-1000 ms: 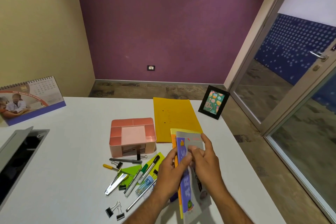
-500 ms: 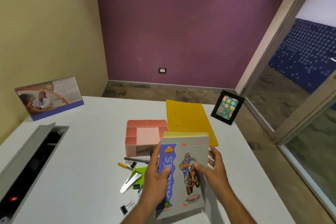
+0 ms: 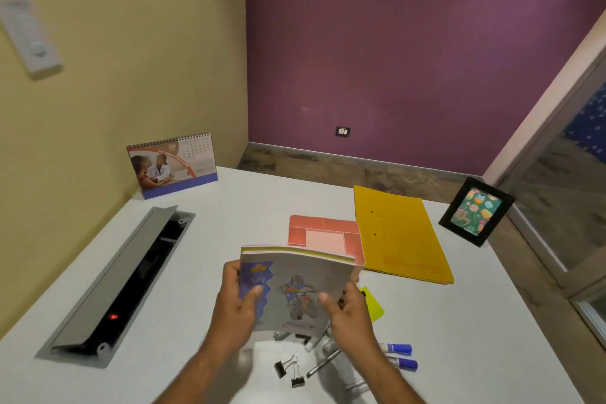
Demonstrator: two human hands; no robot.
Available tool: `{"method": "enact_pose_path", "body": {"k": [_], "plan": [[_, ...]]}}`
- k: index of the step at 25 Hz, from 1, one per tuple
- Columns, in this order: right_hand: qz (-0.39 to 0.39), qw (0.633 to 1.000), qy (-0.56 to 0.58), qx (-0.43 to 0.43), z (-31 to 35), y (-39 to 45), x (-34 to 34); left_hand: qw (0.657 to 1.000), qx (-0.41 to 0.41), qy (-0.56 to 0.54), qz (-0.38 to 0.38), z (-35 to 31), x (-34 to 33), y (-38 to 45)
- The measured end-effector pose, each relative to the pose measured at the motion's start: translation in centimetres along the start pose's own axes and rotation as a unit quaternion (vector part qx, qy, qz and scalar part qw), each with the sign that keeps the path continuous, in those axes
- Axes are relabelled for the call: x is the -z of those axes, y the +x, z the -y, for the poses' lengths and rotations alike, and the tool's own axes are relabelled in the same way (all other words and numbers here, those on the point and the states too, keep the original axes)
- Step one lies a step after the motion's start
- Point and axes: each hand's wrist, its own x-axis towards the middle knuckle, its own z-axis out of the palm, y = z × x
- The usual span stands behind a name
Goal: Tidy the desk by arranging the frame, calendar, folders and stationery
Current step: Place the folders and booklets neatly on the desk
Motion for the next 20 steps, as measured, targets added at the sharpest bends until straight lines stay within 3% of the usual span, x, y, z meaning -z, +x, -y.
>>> {"method": "enact_pose_path", "body": {"k": [6, 16, 20], "plan": [[0.028, 0.998, -0.033, 0.047, 1.2, 1.5, -6.2, 0.998, 0.013, 0.047, -0.031, 2.2, 5.7, 2.1], [0.060, 0.993, -0.082, 0.054, -1.9, 2.8, -10.9, 0.993, 0.067, 0.088, -0.051, 6.3, 9.3, 2.3], [0.063, 0.989, -0.131, 0.042, -3.1, 3.2, -11.5, 0.992, 0.083, 0.095, -0.020, 8.3, 9.4, 2.2]]}}
